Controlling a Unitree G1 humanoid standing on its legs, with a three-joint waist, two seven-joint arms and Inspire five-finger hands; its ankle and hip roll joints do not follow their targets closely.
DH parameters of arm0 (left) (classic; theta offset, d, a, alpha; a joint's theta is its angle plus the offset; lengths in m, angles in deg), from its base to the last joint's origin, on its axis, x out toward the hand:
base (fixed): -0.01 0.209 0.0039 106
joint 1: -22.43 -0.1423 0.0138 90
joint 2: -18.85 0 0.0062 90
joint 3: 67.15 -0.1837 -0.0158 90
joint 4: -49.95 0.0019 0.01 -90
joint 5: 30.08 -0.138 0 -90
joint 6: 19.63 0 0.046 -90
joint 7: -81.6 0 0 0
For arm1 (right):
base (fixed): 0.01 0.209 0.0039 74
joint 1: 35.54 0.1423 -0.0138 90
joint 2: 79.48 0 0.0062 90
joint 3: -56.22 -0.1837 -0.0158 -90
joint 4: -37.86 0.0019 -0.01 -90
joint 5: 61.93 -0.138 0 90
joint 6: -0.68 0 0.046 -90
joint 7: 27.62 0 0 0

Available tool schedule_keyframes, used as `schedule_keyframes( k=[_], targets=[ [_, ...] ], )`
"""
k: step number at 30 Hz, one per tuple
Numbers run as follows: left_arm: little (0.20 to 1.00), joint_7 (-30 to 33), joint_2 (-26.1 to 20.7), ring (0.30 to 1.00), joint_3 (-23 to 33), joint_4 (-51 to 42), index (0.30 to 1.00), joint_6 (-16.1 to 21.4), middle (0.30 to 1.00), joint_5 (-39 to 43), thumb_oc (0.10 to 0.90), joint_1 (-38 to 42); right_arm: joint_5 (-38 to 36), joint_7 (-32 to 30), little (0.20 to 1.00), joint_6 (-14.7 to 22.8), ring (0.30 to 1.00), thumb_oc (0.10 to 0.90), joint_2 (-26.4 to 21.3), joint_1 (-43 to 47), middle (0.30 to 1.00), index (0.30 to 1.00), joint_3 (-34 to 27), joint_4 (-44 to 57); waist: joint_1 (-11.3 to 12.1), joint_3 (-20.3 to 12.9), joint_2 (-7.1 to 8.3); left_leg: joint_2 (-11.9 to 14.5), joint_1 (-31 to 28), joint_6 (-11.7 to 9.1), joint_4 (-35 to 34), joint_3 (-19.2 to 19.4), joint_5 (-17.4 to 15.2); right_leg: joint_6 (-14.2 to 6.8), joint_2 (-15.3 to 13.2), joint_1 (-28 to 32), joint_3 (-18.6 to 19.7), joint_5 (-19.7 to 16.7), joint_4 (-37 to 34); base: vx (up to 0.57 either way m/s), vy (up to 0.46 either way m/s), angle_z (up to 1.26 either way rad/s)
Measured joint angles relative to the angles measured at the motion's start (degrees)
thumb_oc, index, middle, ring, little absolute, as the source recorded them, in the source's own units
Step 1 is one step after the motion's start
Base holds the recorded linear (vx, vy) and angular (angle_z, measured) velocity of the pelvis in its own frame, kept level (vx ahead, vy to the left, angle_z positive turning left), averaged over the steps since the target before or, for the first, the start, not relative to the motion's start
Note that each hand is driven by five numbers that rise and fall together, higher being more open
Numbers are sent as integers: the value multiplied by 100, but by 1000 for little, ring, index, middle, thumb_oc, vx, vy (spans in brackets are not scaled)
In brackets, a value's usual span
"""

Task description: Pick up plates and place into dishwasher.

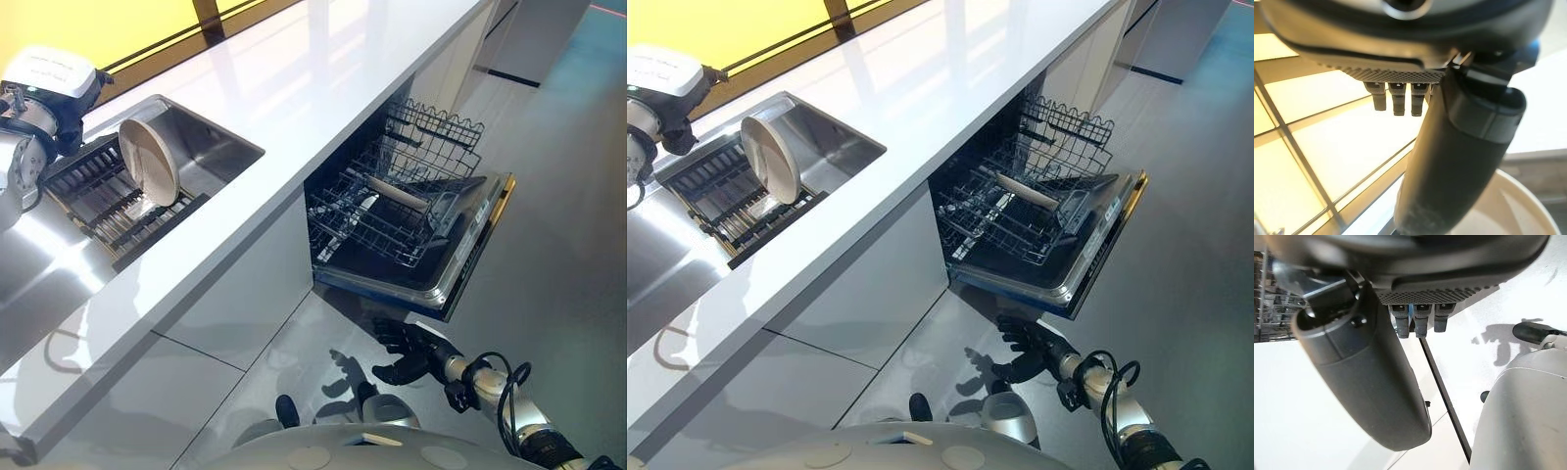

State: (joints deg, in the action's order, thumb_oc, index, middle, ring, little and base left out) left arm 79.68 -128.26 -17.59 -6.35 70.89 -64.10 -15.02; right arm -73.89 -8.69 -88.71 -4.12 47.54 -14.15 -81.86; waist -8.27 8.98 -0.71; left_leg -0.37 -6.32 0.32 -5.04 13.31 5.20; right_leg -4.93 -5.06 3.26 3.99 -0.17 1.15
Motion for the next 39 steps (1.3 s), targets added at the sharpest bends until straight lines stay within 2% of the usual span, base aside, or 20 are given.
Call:
schedule_keyframes(
  k=[5, 12, 20, 24, 35, 39],
  targets=[
    [900, 192, 21, 900, -18, 50, 900, 128, 900, 4, 800, 0, 58, -15, 900, 4, 900, 800, 34, 5, 900, 900, 111, -177, 57, 51, 83, -66, 10, 14, 1, -163, -6, -36, -40, -1, -37, 26, 52, 44, 61, 4],
    [900, 497, 87, 900, -38, 64, 900, 233, 900, -115, 800, 0, 150, -93, 900, 47, 900, 800, 46, 4, 900, 900, 140, -195, 82, 125, 201, -111, 33, 80, 1, -181, -13, -80, -128, -95, -173, 59, 200, 38, 35, 0],
    [900, 901, 413, 900, -40, 368, 900, 203, 900, -115, 800, 167, 263, -109, 900, 188, 900, 800, 60, -12, 900, 900, 140, -408, -28, 156, 252, -176, 18, 153, 2, -199, -14, -127, -189, -107, -182, 91, 286, 7, 2, 1],
    [900, 999, 462, 900, -60, 407, 900, 128, 900, -115, 800, 192, 263, -121, 900, 223, 900, 800, 76, -11, 900, 900, 139, -423, -154, 158, 257, -204, -1, 181, 1, -177, -16, -146, -219, -105, -159, 95, 298, 0, 0, 0],
    [900, 1086, 708, 900, -500, 579, 900, -33, 900, -147, 800, 698, 262, -127, 900, 264, 900, 800, 110, 7, 900, 900, 135, -428, -311, 162, 250, -253, -32, 198, 1, -120, -21, -158, -226, -184, -132, 95, 417, 19, -1, -3],
    [900, 1062, 721, 900, -694, 602, 900, -20, 900, -227, 800, 715, 262, -128, 900, 276, 900, 800, 110, 4, 900, 900, 122, -428, -454, 172, 233, -267, -60, 223, 0, -115, -25, -185, -262, -197, -102, 113, 476, 23, 2, -5]
  ],
)
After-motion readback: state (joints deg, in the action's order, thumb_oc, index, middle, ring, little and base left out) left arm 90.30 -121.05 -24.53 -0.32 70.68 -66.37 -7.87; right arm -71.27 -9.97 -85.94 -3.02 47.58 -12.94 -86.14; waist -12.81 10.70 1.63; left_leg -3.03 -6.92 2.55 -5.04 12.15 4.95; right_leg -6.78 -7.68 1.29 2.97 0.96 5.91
